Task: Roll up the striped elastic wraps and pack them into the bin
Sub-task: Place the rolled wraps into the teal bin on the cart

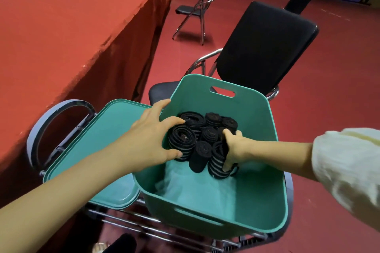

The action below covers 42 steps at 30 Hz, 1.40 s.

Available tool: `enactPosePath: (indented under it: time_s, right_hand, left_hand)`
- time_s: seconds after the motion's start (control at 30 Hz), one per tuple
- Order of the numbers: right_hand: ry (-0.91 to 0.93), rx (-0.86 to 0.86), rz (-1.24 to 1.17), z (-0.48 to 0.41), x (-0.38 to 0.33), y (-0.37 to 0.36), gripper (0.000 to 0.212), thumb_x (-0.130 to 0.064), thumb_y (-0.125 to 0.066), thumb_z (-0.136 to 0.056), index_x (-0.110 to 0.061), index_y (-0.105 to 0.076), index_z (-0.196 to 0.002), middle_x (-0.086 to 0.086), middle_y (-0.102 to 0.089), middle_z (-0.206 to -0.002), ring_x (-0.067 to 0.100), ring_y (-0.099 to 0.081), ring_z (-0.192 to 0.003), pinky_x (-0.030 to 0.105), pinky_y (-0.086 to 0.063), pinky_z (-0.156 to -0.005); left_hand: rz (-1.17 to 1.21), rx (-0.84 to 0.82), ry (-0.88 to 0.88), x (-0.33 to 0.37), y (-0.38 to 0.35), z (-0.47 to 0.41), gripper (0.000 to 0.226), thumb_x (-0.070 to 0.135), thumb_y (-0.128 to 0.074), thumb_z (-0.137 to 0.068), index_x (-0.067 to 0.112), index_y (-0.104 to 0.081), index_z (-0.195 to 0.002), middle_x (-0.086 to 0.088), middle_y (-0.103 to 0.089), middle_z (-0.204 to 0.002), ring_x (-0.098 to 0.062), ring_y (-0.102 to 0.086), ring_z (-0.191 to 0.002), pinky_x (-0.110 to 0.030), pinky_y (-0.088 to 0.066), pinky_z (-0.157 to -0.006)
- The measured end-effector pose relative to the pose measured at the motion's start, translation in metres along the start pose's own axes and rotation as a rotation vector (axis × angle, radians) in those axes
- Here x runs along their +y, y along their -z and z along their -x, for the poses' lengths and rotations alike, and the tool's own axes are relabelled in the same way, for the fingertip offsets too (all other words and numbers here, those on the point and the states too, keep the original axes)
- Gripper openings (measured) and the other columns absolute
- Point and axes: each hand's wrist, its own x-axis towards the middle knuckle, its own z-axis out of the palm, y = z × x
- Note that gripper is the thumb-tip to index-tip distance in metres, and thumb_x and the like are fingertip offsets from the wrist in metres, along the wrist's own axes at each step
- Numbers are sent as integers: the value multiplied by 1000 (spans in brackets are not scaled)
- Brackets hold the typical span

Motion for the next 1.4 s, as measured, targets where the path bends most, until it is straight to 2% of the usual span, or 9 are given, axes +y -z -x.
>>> enactPosePath:
  time_s: [0.17,0.27,0.37,0.53,0.73,0.87,1.0,1.17,1.4]
  right_hand:
    - [33,-52,-9,3,7,0,87,-16,-83,-72,-18,-24,-136,17,-21,-138,36,-52,-106,30,-43,-75]
    - [22,-44,-75,3,7,-2,95,-28,-82,-74,-20,-18,-143,15,-15,-143,34,-54,-106,29,-51,-62]
    - [5,-24,-107,2,4,-4,103,-31,-82,-73,-22,-11,-147,16,-9,-146,36,-59,-103,30,-58,-63]
    - [-19,-9,-98,6,2,0,105,-29,-83,-72,-24,-9,-146,14,-15,-140,37,-65,-91,37,-60,-58]
    - [19,49,-23,17,2,8,99,-34,-81,-74,-22,-13,-145,15,-17,-141,34,-63,-90,32,-59,-54]
    - [68,80,6,32,2,19,96,-34,-79,-77,-21,-14,-146,15,-16,-144,31,-60,-85,31,-57,-60]
    - [204,156,14,55,5,29,84,-38,-77,-77,-22,-25,-141,10,-29,-138,28,-55,-102,30,-45,-78]
    - [389,266,-5,94,4,42,68,-44,-69,-83,-28,-34,-140,2,-35,-135,22,-51,-114,32,-43,-96]
    - [561,404,-5,140,-33,45,64,-52,-60,-87,-30,-36,-142,2,-35,-141,20,-41,-125,28,-36,-100]
  left_hand:
    - [27,13,-8,-1,-2,-2,70,46,-74,-76,40,-40,-137,9,3,-156,-15,-10,-144,-39,-21,-117]
    - [29,19,-5,-1,-3,0,70,46,-74,-76,39,-40,-137,8,3,-156,-16,-10,-144,-40,-21,-117]
    - [31,26,-4,-2,-3,2,69,46,-74,-77,39,-40,-137,9,3,-156,-15,-10,-144,-39,-20,-117]
    - [12,22,-9,-1,-3,2,68,46,-72,-79,39,-38,-138,10,5,-156,-13,-8,-144,-35,-19,-116]
    - [-22,10,-4,-1,-2,1,69,47,-72,-78,37,-39,-138,7,4,-157,-16,-9,-144,-37,-20,-117]
    - [-47,7,1,3,2,1,69,48,-70,-79,34,-40,-139,3,0,-158,-17,-10,-144,-39,-21,-117]
    - [-106,25,22,10,9,5,67,50,-65,-83,30,-38,-142,0,-9,-157,-19,-11,-144,-39,-21,-116]
    - [-203,71,42,26,30,21,64,53,-57,-88,29,-36,-144,2,-25,-153,-19,-21,-140,-37,-23,-115]
    - [-275,139,75,46,71,78,66,51,-53,-91,28,-28,-147,6,-34,-147,-16,-30,-134,-33,-29,-110]
